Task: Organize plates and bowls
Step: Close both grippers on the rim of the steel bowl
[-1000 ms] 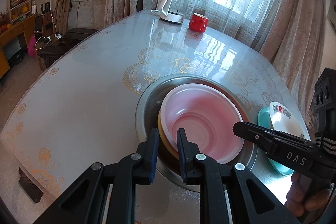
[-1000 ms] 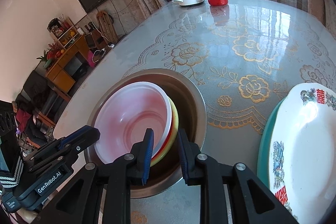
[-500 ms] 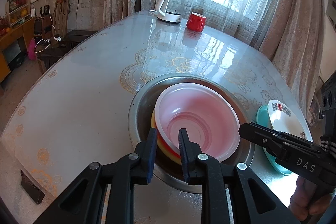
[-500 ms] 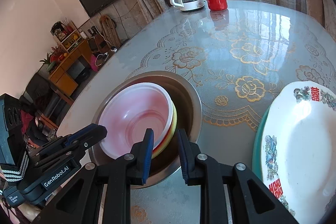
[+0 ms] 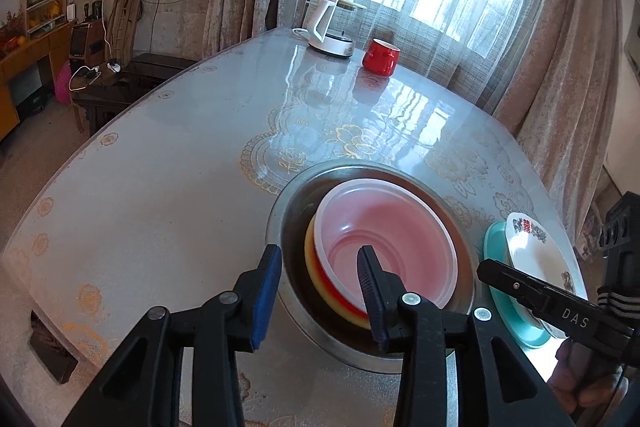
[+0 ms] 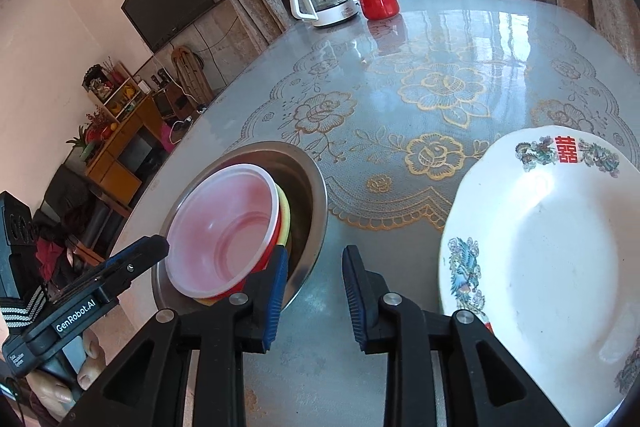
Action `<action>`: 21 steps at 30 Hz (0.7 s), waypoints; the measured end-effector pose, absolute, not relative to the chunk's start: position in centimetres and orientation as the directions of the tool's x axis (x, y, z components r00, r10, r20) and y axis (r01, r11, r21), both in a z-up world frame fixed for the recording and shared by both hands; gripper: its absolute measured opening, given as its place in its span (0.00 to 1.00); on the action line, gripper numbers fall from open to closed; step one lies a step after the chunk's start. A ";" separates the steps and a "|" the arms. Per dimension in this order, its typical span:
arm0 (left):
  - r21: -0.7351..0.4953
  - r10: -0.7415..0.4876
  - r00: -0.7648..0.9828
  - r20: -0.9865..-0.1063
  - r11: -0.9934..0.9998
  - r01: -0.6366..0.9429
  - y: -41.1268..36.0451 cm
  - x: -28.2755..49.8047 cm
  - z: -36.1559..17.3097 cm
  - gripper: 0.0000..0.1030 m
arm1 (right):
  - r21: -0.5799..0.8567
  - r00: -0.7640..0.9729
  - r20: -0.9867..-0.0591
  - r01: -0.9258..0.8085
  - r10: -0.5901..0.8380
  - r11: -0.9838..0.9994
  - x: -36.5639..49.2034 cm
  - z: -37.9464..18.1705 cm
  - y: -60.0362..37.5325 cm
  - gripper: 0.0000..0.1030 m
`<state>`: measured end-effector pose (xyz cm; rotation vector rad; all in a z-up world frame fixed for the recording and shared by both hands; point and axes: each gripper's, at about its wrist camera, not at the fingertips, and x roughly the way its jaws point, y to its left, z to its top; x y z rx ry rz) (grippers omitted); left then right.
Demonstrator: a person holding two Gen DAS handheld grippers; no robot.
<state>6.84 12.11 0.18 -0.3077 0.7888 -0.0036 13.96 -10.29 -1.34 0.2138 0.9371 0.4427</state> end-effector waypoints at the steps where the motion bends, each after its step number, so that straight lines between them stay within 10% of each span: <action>1: -0.280 -0.112 0.710 -0.696 0.952 -0.124 12.7 6.8 0.2 0.39 | 0.364 0.511 -0.731 -0.267 0.452 0.892 14.0 -1.4 -10.4 0.30; 21: -0.280 -0.150 0.712 -0.686 0.958 -0.068 15.8 8.0 -1.2 0.30 | 0.339 0.499 -0.754 -0.263 0.428 0.903 15.6 -2.0 -9.3 0.31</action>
